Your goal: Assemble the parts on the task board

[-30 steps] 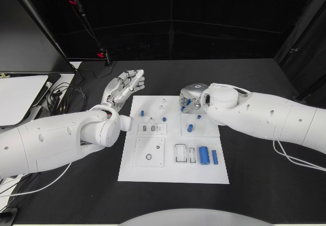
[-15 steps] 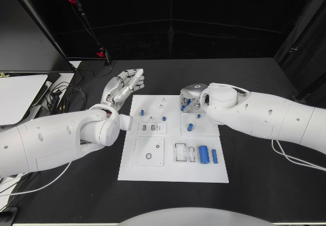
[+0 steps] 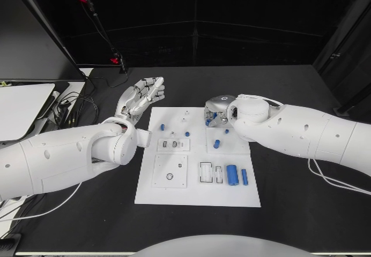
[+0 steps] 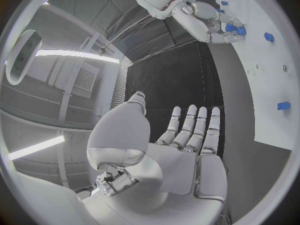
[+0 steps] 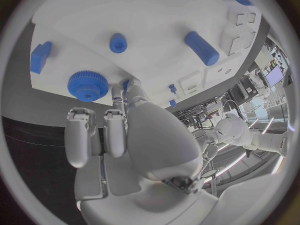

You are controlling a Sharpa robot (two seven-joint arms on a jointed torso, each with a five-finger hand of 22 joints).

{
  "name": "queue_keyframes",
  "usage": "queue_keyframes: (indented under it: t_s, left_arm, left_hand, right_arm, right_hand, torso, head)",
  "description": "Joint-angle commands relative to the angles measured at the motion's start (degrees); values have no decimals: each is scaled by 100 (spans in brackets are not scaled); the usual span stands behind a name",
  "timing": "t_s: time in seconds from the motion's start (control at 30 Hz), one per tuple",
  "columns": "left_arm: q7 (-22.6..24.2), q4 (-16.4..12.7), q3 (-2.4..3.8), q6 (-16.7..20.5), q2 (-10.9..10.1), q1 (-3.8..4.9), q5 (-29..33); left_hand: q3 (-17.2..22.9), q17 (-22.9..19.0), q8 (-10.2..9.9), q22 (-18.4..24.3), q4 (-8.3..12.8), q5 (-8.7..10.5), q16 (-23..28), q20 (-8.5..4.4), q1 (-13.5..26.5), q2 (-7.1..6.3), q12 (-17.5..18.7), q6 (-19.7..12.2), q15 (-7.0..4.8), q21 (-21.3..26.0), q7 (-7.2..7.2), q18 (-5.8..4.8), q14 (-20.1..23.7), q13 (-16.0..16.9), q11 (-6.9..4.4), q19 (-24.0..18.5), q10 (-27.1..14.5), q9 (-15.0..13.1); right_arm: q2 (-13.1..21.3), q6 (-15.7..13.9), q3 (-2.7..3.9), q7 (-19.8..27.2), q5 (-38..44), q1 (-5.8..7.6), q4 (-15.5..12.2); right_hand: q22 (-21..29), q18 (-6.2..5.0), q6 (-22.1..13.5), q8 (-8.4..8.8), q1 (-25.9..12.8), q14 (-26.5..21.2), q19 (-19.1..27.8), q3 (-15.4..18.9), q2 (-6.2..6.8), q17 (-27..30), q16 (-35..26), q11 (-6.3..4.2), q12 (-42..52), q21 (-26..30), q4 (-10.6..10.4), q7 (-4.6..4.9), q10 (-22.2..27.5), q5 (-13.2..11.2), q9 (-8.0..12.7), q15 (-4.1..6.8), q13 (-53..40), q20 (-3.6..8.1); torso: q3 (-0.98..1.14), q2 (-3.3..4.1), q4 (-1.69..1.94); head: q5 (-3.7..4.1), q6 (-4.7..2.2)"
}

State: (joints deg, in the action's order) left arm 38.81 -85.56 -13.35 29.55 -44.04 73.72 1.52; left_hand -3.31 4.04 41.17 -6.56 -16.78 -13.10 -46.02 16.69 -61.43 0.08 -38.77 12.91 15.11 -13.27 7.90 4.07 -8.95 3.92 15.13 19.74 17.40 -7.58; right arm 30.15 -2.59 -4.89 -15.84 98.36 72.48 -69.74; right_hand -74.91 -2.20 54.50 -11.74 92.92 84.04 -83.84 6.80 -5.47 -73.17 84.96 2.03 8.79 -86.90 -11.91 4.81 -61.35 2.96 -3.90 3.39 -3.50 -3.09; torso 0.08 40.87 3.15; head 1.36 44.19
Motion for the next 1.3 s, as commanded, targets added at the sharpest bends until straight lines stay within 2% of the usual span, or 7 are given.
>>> queue_keyframes:
  t_s: [0.03, 0.23, 0.47, 0.77, 1.0, 1.17, 1.3]
  left_arm:
    - [1418, 9, 1, -68, 0, 9, -50]
    - [1412, 16, -5, -72, 11, 9, -50]
    - [1398, 21, -8, -71, 10, 9, -50]
    - [1380, 22, -10, -77, 3, 9, -50]
    - [1365, 24, -11, -74, -11, 9, -50]
    - [1359, 25, -12, -75, -8, 10, -50]
    - [1352, 29, -12, -74, -6, 10, -50]
  left_hand:
    - [38, -6, 27, 2, -1, -35, -27, -13, 14, 61, -33, 32, 0, -13, 918, 113, -26, -9, 8, -46, 31, 6]
    - [35, -9, 29, 2, -1, -48, -29, -13, 8, 69, -36, 34, 0, -13, 918, 112, -25, -10, 8, -51, 32, 11]
    - [34, -10, 30, 1, 0, -53, -29, -13, 6, 73, -37, 34, 0, -14, 918, 112, -25, -10, 8, -53, 32, 13]
    - [29, -13, 33, 2, 2, -75, -31, -13, -6, 83, -40, 34, 1, -13, 917, 112, -23, -11, 8, -63, 30, 22]
    - [20, -18, 35, 0, 3, -111, -34, -13, -27, 97, -45, 32, 1, -18, 917, 112, -18, -13, 9, -71, 26, 37]
    - [20, -18, 35, 0, 3, -111, -34, -13, -27, 97, -45, 32, 1, -18, 917, 112, -18, -13, 9, -71, 26, 37]
    - [20, -18, 35, 0, 3, -111, -34, -13, -27, 97, -45, 32, 1, -18, 917, 112, -18, -13, 9, -71, 26, 37]
  right_arm:
    - [-7, -57, -5, 16, -12, -9, 2]
    - [-3, -181, -5, 42, -56, -15, -11]
    - [4, -306, -5, 95, -67, -18, -31]
    - [84, -808, -4, 265, -72, -27, -145]
    - [251, -1281, 7, 412, -120, -27, -368]
    - [377, -1356, 121, 389, -162, -20, -570]
    - [440, -1381, 186, 364, -173, 7, -691]
  right_hand:
    - [-660, 17, 150, -34, 86, 317, -103, -53, -14, 15, -28, 33, -18, 46, -25, 58, -142, -25, -23, -12, -4, 5]
    - [-655, 16, 195, -1, 114, 317, -101, -57, 11, 21, -33, 56, -73, 50, -66, 84, -214, -25, -13, -31, 3, -9]
    - [-656, 15, 316, 10, 186, 320, -102, -106, -13, 15, -33, 45, -138, 53, -108, 65, -323, -24, -17, -32, 1, -18]
    - [-630, 7, 486, -3, 260, 317, -88, -155, -18, 34, -42, 32, -201, 66, -145, 52, -449, -24, -28, -21, 2, -13]
    - [-627, 7, 603, -1, 330, 319, -88, -198, -15, 22, -40, 38, -256, 70, -174, 57, -554, -24, -32, -19, 1, -9]
    - [-614, 4, 697, -8, 354, 317, -82, -214, -4, 30, -44, 45, -291, 78, -209, 64, -637, -24, -40, -22, 0, -10]
    - [-612, 3, 728, -5, 351, 316, -81, -212, 11, 34, -46, 56, -310, 80, -233, 70, -673, -25, -41, -30, 0, -13]
  torso:
    - [0, -3, -2]
    - [-3, -6, -3]
    - [-2, -7, -1]
    - [-1, -9, 3]
    - [-11, -10, 1]
    - [-9, -10, 8]
    - [-11, -16, 9]
  head:
    - [-5, 17]
    - [-6, 25]
    - [-1, 17]
    - [-8, 2]
    - [-22, -24]
    - [-38, -33]
    - [-60, -34]
